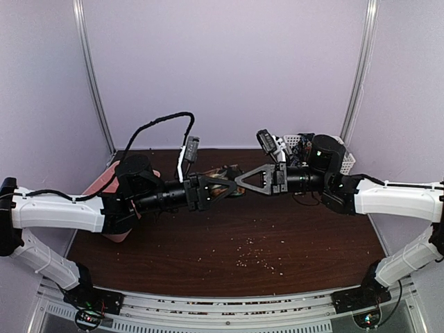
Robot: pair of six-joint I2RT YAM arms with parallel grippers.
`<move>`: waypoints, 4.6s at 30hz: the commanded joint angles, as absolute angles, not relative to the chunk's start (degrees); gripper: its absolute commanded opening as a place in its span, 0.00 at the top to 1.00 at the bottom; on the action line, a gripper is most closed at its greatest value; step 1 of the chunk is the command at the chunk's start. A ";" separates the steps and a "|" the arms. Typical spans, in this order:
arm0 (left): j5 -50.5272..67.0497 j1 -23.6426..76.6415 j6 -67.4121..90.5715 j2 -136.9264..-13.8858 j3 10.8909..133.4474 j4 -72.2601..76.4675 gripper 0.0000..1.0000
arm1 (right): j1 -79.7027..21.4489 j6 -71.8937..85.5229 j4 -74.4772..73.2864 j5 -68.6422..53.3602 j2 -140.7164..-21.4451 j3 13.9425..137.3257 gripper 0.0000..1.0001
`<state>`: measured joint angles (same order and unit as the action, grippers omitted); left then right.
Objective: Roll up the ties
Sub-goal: Pass from the right arm to the left, then place the tie in the storage box.
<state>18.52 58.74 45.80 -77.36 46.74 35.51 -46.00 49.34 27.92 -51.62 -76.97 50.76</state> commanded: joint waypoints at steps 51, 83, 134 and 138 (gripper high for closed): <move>10.59 37.42 2.21 -68.10 72.64 -50.35 1.00 | -42.54 35.67 13.51 -50.27 -74.12 51.05 0.01; -4.09 10.04 -16.65 -91.39 77.60 -67.49 1.00 | -42.56 44.79 32.08 -55.85 -77.93 45.92 0.01; 0.93 6.11 -17.01 -98.37 76.28 -59.78 0.04 | -40.78 47.11 32.70 -57.07 -80.29 47.24 0.00; 0.85 6.36 -16.44 -96.69 75.49 -60.03 0.03 | -40.78 47.28 32.52 -56.94 -80.37 47.17 0.00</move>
